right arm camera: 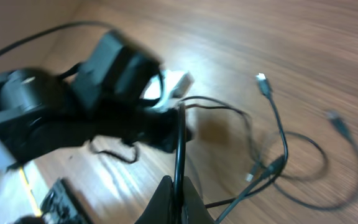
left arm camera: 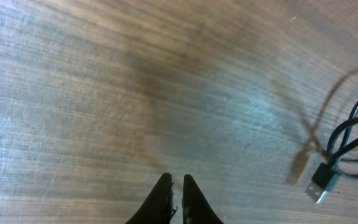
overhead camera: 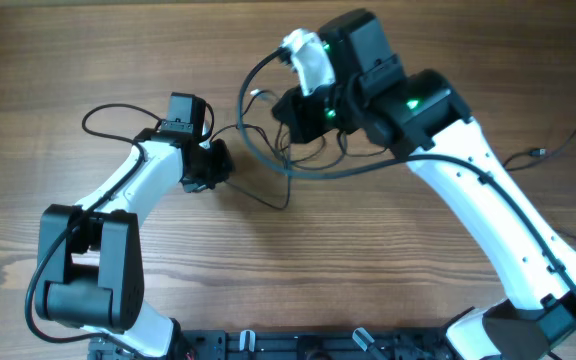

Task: Untangle cables
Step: 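Pull the strand up and right with the right gripper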

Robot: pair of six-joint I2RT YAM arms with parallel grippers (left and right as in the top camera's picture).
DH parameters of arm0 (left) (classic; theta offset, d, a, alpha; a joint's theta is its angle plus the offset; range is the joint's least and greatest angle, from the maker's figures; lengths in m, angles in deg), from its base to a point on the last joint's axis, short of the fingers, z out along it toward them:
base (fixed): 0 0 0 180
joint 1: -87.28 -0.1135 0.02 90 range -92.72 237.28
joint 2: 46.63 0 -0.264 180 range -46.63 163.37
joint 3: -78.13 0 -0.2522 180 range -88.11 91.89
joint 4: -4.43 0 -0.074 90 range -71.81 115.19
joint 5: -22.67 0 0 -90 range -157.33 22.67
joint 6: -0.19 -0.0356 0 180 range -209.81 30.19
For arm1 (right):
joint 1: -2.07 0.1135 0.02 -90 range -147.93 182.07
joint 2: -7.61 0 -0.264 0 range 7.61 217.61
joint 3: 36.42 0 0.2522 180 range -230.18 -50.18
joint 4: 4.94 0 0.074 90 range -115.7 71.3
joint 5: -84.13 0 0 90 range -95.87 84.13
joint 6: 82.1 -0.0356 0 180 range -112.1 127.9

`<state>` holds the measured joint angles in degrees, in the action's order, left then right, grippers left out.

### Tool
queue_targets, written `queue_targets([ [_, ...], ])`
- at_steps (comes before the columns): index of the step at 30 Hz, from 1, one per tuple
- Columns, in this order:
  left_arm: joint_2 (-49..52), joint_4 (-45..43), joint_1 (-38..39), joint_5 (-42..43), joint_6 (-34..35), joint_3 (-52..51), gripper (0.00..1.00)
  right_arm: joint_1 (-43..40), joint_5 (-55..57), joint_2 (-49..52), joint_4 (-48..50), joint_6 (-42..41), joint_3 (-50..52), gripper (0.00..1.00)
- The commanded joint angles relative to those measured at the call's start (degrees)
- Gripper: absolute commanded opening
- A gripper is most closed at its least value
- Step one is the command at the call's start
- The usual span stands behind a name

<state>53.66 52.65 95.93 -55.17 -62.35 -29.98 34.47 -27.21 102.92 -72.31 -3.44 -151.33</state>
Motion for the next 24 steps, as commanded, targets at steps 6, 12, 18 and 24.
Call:
queue_targets([
  [6,0.7,8.2,-2.4,-12.1,1.2,-0.1,0.04,-21.9,9.1,-5.0,-8.1,-7.1,-0.9,0.04],
  [12,0.7,9.0,-8.7,-12.0,1.9,-0.1,0.04,-39.8,12.7,-5.0,-14.9,-7.1,-0.9,0.04],
  [18,0.7,10.2,-13.9,-12.0,1.9,-0.1,0.04,-57.9,12.6,-4.9,-16.1,-10.6,-0.8,0.04],
  [24,0.7,10.2,-14.3,-10.4,3.0,-0.1,0.04,-70.1,12.4,-4.8,-16.1,-15.8,-0.7,0.04],
])
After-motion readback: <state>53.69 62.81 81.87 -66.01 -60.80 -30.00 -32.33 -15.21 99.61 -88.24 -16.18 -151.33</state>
